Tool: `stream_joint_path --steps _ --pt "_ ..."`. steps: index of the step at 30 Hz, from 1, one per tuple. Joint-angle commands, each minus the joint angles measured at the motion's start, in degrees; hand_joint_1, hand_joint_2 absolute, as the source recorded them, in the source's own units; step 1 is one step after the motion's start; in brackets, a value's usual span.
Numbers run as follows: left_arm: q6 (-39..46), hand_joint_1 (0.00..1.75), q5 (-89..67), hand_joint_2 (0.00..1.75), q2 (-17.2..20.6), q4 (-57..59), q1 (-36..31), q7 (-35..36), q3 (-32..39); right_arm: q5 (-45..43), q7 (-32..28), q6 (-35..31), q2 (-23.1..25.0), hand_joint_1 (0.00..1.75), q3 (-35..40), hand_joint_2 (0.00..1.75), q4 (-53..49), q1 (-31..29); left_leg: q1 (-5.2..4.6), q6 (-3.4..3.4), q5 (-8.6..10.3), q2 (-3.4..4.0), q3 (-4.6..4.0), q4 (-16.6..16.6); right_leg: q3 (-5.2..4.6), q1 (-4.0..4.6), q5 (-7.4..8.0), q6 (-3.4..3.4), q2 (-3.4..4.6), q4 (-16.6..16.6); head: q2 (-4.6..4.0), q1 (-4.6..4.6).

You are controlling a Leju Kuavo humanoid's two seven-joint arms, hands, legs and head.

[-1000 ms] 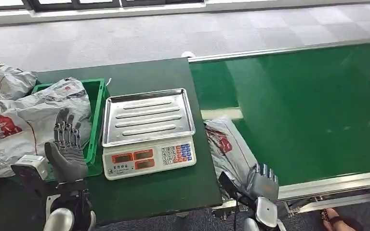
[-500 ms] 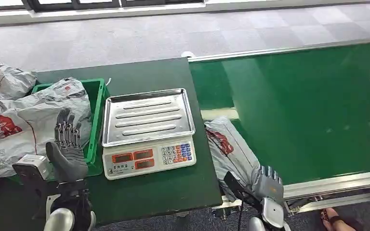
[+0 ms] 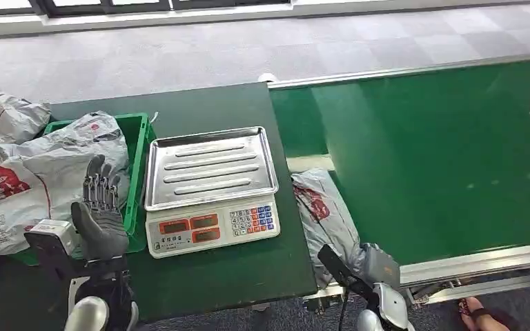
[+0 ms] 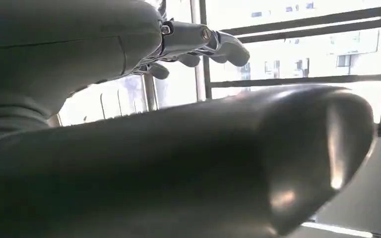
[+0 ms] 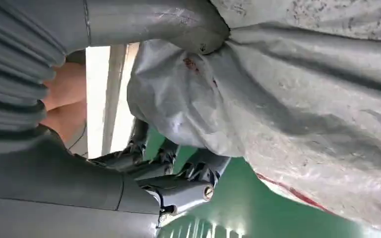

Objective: Moved the parcel from conveyor to table for the left to box.

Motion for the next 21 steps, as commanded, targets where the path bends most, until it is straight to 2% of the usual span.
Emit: stream_joint_path --steps 1,10,15,21 --pt "-0.49 0.00 0.39 0.00 0.63 3.10 -1.43 -0.15 0.65 -0.40 -0.73 -0.73 0.97 1.75 0.26 1.75 1.22 0.99 0.01 0.06 0.06 -0.14 0.11 -0.09 -0.02 0.02 0.04 -0.06 -0.01 -0.09 0.00 0.00" --pt "-0.80 0.00 0.24 0.00 0.14 2.83 -1.58 -0.18 0.71 -0.52 -2.20 -1.81 2.21 1.75 -0.44 1.75 -1.73 1.63 -0.02 0.05 0.07 -0.11 0.07 -0.05 -0.10 -0.01 0.05 -0.05 0.03 -0.04 0.00 0.02" --pt "-0.94 0.00 -0.16 0.00 -0.51 1.56 -0.89 -0.21 1.38 -1.60 -5.35 -4.68 2.80 1.75 -3.75 1.75 -9.13 2.87 -0.03 0.08 0.13 -0.16 -0.13 -0.07 -0.25 -0.01 0.10 -0.08 0.03 -0.06 0.00 0.00" --pt "-0.96 0.00 -0.17 0.00 -0.51 1.55 -0.86 -0.20 1.40 -1.68 -5.39 -4.50 2.84 1.75 -3.83 1.75 -9.42 3.05 -0.02 0.04 0.08 -0.10 -0.40 -0.04 -0.31 -0.01 0.06 -0.04 0.03 -0.02 0.00 0.02"
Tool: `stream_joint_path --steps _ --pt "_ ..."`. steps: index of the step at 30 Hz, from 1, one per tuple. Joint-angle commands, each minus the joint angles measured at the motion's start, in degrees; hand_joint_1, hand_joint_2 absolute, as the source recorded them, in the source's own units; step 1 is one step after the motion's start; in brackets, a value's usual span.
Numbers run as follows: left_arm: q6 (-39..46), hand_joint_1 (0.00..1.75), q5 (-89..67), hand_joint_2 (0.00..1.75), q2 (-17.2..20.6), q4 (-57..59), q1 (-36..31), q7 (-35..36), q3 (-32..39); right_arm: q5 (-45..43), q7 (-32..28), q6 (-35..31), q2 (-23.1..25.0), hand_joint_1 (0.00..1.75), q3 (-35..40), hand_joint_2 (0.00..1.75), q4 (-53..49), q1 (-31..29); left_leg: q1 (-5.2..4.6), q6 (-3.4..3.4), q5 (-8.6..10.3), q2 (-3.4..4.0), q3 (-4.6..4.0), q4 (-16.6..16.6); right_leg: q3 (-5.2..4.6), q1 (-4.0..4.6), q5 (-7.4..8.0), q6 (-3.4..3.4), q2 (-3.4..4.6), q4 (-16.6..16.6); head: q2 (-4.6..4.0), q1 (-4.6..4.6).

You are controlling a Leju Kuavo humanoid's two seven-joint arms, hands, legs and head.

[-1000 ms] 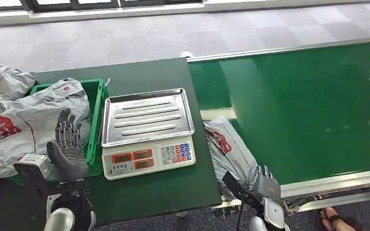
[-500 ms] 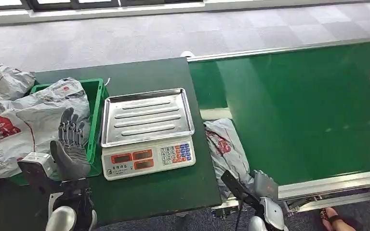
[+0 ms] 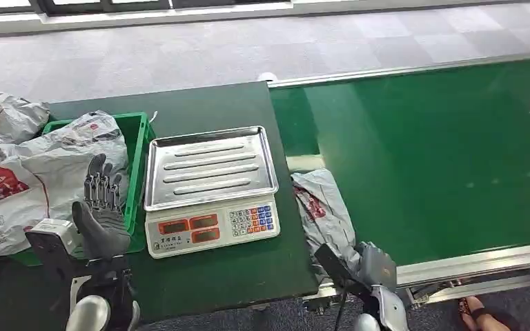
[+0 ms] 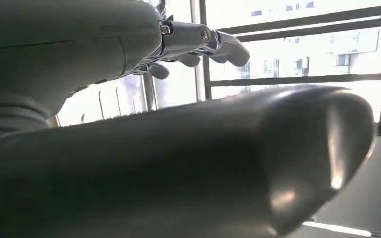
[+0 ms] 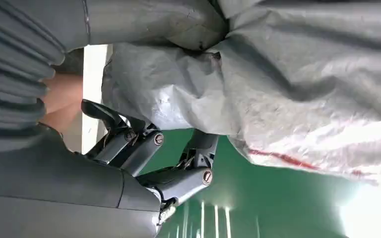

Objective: Moved the parcel from conveyor to table for the left to box.

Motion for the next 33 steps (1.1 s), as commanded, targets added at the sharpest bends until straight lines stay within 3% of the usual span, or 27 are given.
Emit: stream_joint_path --steps 1,9,13,18,22,26,30,31,33 --pt "-0.68 0.00 -0.07 0.00 -0.09 1.48 -0.76 0.12 1.48 -0.48 -0.83 -0.41 1.25 1.75 -3.07 1.75 -3.45 0.31 -0.04 0.10 0.13 -0.14 -0.12 -0.09 -0.15 -0.02 0.11 -0.06 0.04 -0.10 0.00 0.02" --pt "-1.43 0.00 -0.58 0.00 -1.19 0.01 1.00 -0.76 2.31 3.29 -4.63 -8.20 0.63 1.75 -5.67 1.75 -18.94 4.15 -0.07 0.04 0.05 -0.09 0.00 0.00 -0.28 -0.05 0.04 -0.04 0.02 0.03 0.00 0.00" --pt "-1.78 0.00 -0.66 0.00 -1.02 -0.01 2.02 -1.65 2.02 7.33 -4.18 -10.37 -1.88 1.75 -6.54 1.75 -25.45 3.02 -0.10 0.11 0.12 -0.08 -0.04 -0.09 -0.34 -0.07 0.12 -0.07 0.12 -0.06 0.00 0.00" --pt "-1.82 0.00 -0.27 0.00 -1.07 1.05 1.46 -2.68 1.16 17.20 -3.95 -12.55 -3.59 1.75 -0.22 1.75 -31.35 -3.12 -0.12 0.07 0.06 0.13 -0.35 0.04 -0.47 -0.10 0.13 -0.03 0.25 0.07 0.00 0.02" --pt "-1.58 0.00 -0.06 0.00 -0.95 1.41 0.93 -2.83 0.70 20.01 -4.77 -15.70 -5.39 1.75 6.02 1.75 -31.57 -7.04 -0.07 0.06 0.08 0.12 -0.57 0.00 -0.44 -0.06 0.13 -0.06 0.21 0.01 0.00 0.02" --pt "-1.50 0.00 0.15 0.00 -0.98 2.28 -0.06 -3.18 0.46 21.74 -5.64 -16.97 -5.31 1.75 14.29 1.75 -29.09 -15.35 -0.08 0.04 0.12 0.32 -0.44 0.00 -0.50 -0.07 0.23 -0.10 0.45 0.05 0.00 0.02" --pt "-1.30 0.00 0.63 0.00 -0.20 2.73 -0.11 -3.54 -0.06 22.24 -5.31 -16.67 -5.46 1.75 16.94 1.75 -27.87 -17.64 -0.06 0.04 0.18 0.25 -0.45 -0.05 -0.46 -0.04 0.23 -0.12 0.39 0.01 0.00 0.00" --pt "-1.27 0.00 1.09 0.00 0.04 3.12 -0.22 -3.83 -0.25 21.78 -5.40 -16.16 -5.49 1.75 17.95 1.75 -26.50 -18.99 -0.05 0.02 0.19 0.19 -0.04 -0.04 -0.47 -0.03 0.23 -0.10 0.31 0.01 0.00 0.02" --pt "-1.50 0.00 1.76 0.00 -0.03 3.89 -1.02 -4.14 -0.85 21.17 -6.33 -14.24 -4.93 1.75 21.23 1.75 -20.90 -23.53 -0.05 0.03 0.24 0.32 0.00 -0.03 -0.44 -0.03 0.28 -0.13 0.44 0.04 0.00 0.02"
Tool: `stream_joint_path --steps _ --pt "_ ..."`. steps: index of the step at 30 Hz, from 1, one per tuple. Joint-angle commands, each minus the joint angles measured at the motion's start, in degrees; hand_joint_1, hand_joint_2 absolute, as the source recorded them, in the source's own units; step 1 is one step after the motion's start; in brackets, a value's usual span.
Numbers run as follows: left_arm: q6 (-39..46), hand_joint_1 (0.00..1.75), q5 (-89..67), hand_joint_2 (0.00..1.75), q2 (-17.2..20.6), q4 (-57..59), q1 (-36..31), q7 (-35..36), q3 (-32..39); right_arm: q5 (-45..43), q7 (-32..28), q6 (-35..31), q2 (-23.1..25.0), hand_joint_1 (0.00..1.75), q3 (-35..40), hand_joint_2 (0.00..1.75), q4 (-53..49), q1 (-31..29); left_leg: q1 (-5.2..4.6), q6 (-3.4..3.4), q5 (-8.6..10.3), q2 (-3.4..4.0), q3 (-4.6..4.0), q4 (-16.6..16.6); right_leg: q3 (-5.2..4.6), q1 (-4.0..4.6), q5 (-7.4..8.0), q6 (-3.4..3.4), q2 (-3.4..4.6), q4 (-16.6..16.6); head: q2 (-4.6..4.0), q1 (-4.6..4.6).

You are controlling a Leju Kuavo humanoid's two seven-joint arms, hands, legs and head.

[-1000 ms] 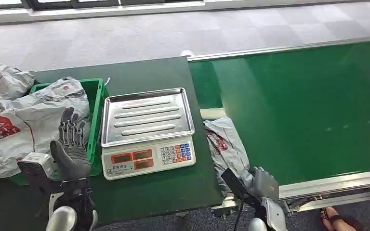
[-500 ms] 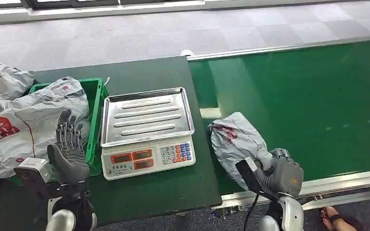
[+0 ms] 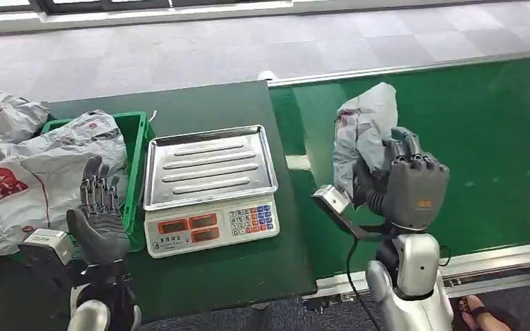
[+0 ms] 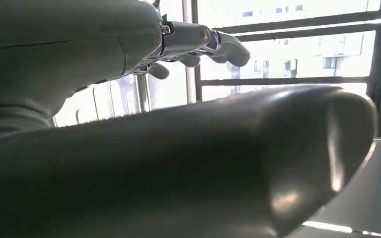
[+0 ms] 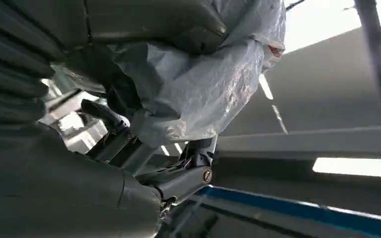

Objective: Moved the parcel from conveyor to table for the left to box.

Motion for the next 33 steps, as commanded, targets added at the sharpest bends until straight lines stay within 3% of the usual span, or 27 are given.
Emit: stream_joint_path --steps 1,8,14,15,18,28,33 --pt "0.00 0.00 1.73 0.00 1.44 5.01 -2.99 -0.76 -1.84 -1.11 -1.10 2.95 -1.39 1.75 13.87 1.75 12.22 -14.66 -0.05 0.10 0.06 0.22 -0.01 -0.08 -0.11 -0.04 0.16 -0.06 0.39 -0.07 0.00 0.02" --pt "0.44 0.00 2.66 0.00 1.56 5.11 -3.84 -0.66 -2.23 -1.43 -3.15 2.36 0.31 1.75 20.39 1.75 22.07 -20.86 -0.03 0.07 0.15 0.03 -0.08 -0.04 -0.10 -0.03 0.18 -0.06 0.14 -0.02 0.00 0.02" --pt "1.55 0.00 5.34 0.00 3.40 4.93 -4.85 -0.84 -2.39 -7.06 -7.13 -4.30 6.63 1.75 30.57 1.75 42.90 -29.84 -0.03 0.03 0.24 0.59 -0.28 -0.20 -0.28 -0.02 0.46 -0.20 0.81 -0.08 0.00 0.02" --pt "1.66 0.00 5.52 0.00 3.54 4.65 -4.46 -0.84 -2.40 -8.29 -7.74 -5.90 7.21 1.75 31.24 1.75 46.49 -30.17 -0.02 0.01 0.18 0.41 -0.40 -0.14 -0.18 -0.02 0.33 -0.16 0.58 -0.02 0.00 0.00" --pt "1.58 0.00 5.90 0.00 3.69 4.41 -4.11 -1.00 -2.48 -10.28 -8.86 -9.16 7.99 1.75 31.55 1.75 51.71 -30.68 0.01 -0.05 0.33 0.17 -0.03 -0.27 -0.17 0.02 0.36 -0.22 0.37 -0.11 0.00 0.00" --pt "1.12 0.00 6.31 0.00 3.84 5.55 -5.74 -0.87 -3.33 -13.05 -12.51 -10.10 8.45 1.75 30.78 1.75 54.26 -30.59 0.03 -0.05 0.39 -0.20 -0.26 -0.12 -0.26 0.04 0.31 -0.19 0.04 -0.03 0.00 0.00" --pt "1.60 0.00 6.98 0.00 4.25 7.07 -7.93 -0.77 -4.52 -8.87 -11.74 -10.10 10.53 1.75 27.66 1.75 60.15 -30.17 0.01 -0.09 0.34 -0.24 -0.24 -0.06 -0.26 0.02 0.24 -0.17 -0.05 0.05 0.00 0.00"
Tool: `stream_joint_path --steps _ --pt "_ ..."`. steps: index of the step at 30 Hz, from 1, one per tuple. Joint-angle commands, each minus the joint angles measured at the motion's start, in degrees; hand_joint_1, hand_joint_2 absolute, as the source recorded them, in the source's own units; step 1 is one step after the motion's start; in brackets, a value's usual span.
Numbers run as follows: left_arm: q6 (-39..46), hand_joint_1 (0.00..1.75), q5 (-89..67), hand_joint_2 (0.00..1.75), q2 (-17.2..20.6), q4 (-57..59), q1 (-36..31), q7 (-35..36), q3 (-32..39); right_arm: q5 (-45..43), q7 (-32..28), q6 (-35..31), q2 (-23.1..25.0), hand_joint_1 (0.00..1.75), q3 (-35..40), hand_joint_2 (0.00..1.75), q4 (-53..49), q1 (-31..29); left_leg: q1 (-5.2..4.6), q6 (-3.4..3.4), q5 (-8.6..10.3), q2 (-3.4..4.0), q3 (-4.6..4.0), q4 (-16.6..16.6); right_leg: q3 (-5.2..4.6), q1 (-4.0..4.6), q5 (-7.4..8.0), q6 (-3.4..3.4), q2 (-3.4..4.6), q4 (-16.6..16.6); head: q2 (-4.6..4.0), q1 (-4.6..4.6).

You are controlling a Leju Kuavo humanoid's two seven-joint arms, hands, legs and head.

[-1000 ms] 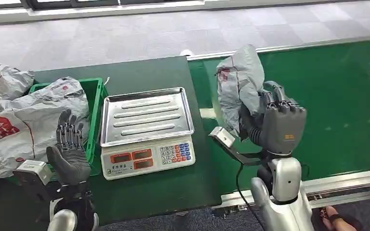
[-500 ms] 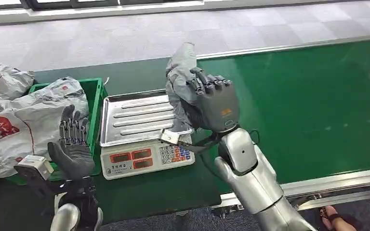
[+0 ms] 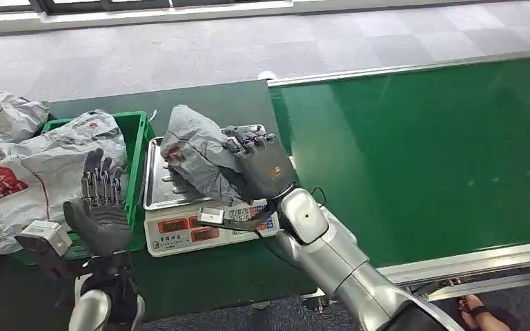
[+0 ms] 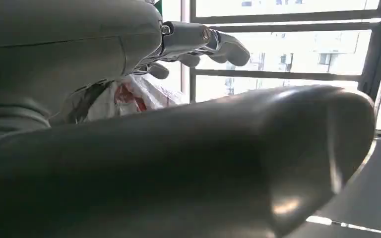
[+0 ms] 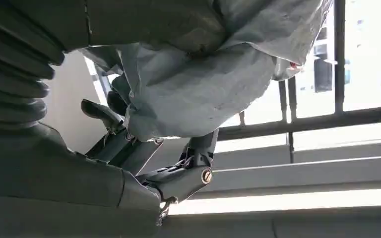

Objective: Moved the parcel from conveyor to table for the left to box.

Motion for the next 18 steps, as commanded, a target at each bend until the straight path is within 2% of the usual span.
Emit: stream_joint_path --steps 1,2,3,6,7,10,13,18 --pt "0.60 0.00 0.88 0.00 2.48 4.95 -4.69 0.36 -2.86 4.22 0.79 -0.26 2.19 1.75 -1.37 1.75 12.53 -2.22 0.00 0.08 0.12 -0.17 -0.03 -0.09 0.00 0.01 0.09 -0.06 -0.01 -0.09 0.00 0.00" --pt "0.66 0.00 0.83 0.00 2.28 5.27 -4.96 0.54 -2.85 2.94 1.34 -0.26 2.79 1.71 -1.87 1.75 15.61 -2.44 -0.01 0.10 0.18 -0.15 -0.01 -0.19 0.01 0.01 0.16 -0.08 0.04 -0.18 0.00 0.00" --pt "0.72 0.00 0.67 0.00 2.21 5.48 -5.05 0.74 -2.89 3.34 2.00 -0.26 2.71 0.00 -2.06 1.75 15.43 -2.09 -0.01 0.07 0.09 -0.13 0.03 -0.10 0.04 0.00 0.07 -0.05 -0.01 -0.09 0.00 0.00" --pt "0.72 0.00 -0.42 0.00 2.13 6.39 -5.02 0.71 -3.52 2.06 2.87 -0.26 2.69 0.00 -3.92 1.75 15.20 0.26 0.00 0.10 0.15 -0.20 0.03 -0.18 0.06 0.01 0.12 -0.06 -0.03 -0.18 0.00 0.00" --pt "0.80 0.00 -0.48 0.00 2.00 6.64 -5.12 0.68 -3.50 1.03 2.35 -0.26 2.61 0.00 -4.88 0.00 14.02 1.02 0.01 0.07 0.09 -0.17 0.04 -0.11 0.07 0.02 0.06 -0.05 -0.04 -0.12 0.00 0.00" --pt "0.80 0.00 -1.08 0.00 1.85 6.98 -5.36 0.34 -3.74 -3.26 1.20 -0.22 2.21 0.00 -7.18 0.00 10.67 3.04 0.01 0.10 0.12 -0.20 0.00 -0.13 0.04 0.02 0.09 -0.05 -0.05 -0.16 0.00 0.00" --pt "1.47 0.00 -3.21 0.00 1.86 8.22 -6.05 0.73 -4.47 -8.80 2.20 8.22 1.29 0.00 -8.52 0.00 5.69 5.69 -0.02 0.07 0.09 -0.21 -0.03 -0.07 0.01 -0.01 0.04 -0.04 -0.08 -0.08 0.00 0.00" --pt "8.31 0.00 -10.72 0.00 0.26 8.50 -6.25 0.40 -4.64 -13.53 2.60 12.75 -0.05 0.00 -11.05 0.00 -2.60 11.51 0.00 0.09 0.14 -0.29 -0.05 -0.13 0.02 0.02 0.09 -0.05 -0.14 -0.18 0.00 0.00"
